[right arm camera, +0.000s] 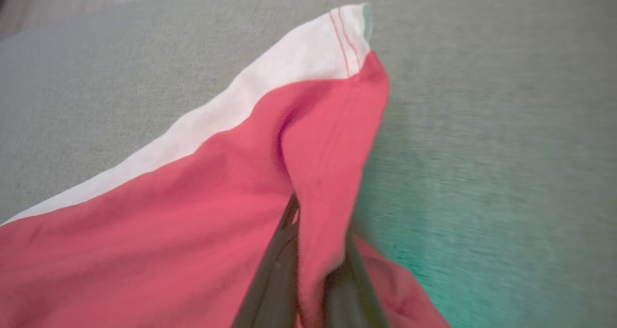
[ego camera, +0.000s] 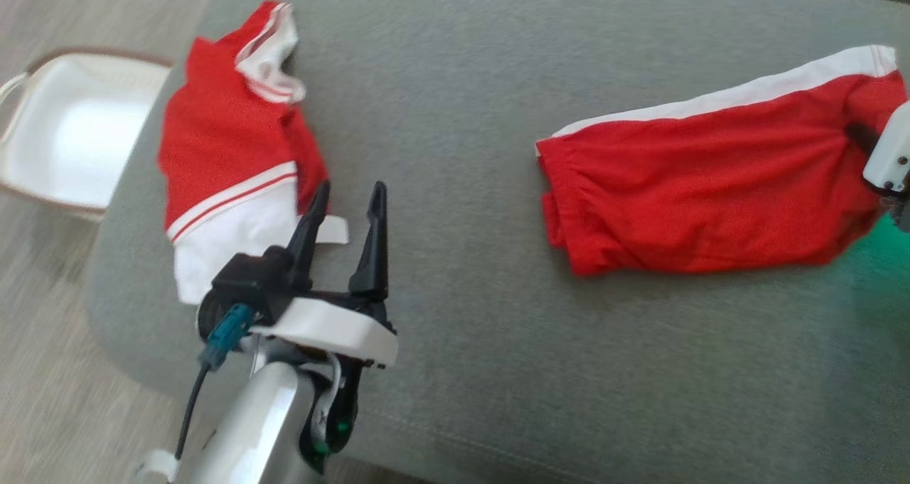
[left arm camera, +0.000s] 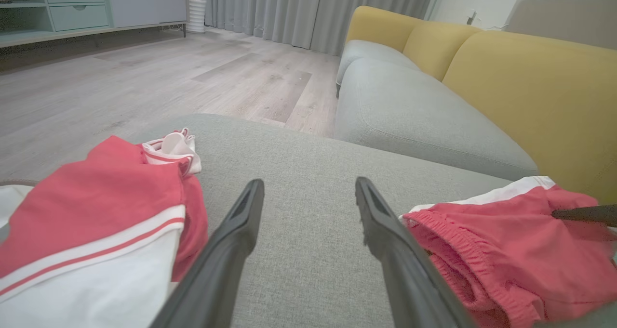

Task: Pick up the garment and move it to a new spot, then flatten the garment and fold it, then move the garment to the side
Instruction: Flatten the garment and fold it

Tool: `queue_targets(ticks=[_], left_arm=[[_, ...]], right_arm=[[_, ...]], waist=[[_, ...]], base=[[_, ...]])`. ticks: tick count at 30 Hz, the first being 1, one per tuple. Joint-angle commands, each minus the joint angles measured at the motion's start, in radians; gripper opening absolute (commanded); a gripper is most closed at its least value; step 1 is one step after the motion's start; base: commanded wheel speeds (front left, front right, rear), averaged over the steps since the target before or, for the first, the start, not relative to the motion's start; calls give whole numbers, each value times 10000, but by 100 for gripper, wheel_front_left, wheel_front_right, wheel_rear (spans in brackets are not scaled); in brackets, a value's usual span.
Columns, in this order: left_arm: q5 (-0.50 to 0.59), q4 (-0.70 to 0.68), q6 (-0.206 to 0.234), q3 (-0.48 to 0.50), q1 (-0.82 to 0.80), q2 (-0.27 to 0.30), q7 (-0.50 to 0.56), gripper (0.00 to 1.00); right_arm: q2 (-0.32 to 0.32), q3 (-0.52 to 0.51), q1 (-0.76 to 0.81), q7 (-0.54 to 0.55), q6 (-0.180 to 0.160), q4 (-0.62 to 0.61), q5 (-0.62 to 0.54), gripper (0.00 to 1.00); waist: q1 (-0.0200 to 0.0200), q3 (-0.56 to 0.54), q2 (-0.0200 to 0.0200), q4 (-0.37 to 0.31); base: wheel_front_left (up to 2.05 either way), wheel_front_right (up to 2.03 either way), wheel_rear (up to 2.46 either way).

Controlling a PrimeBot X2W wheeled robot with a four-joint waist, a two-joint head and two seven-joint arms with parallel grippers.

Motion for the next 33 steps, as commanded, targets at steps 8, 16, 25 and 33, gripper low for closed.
queue_targets(ticks=[8, 16, 25, 33], left_arm=[[449, 10, -264, 869, 300, -31, -120, 100], [647, 36, -407, 1010, 523, -138, -120, 100], [1013, 211, -653, 1067, 666, -203, -120, 100], [972, 293, -758, 899, 689, -269, -120, 100]], right_arm=[[-385, 151, 717, -1128, 75, 34, 273, 0], [-568, 137, 1024, -2088, 75, 235, 348, 0], [510, 821, 654, -2584, 75, -544, 130, 0], [1793, 1397, 252, -2062, 75, 123, -65, 0]], waist=[[0, -889, 0, -1551], [0, -1204, 0, -2072], [0, -1539, 0, -1931], [0, -1554, 0, -1111]], base=[[0, 0, 0], [0, 0, 0], [0, 0, 0], [0, 0, 0]])
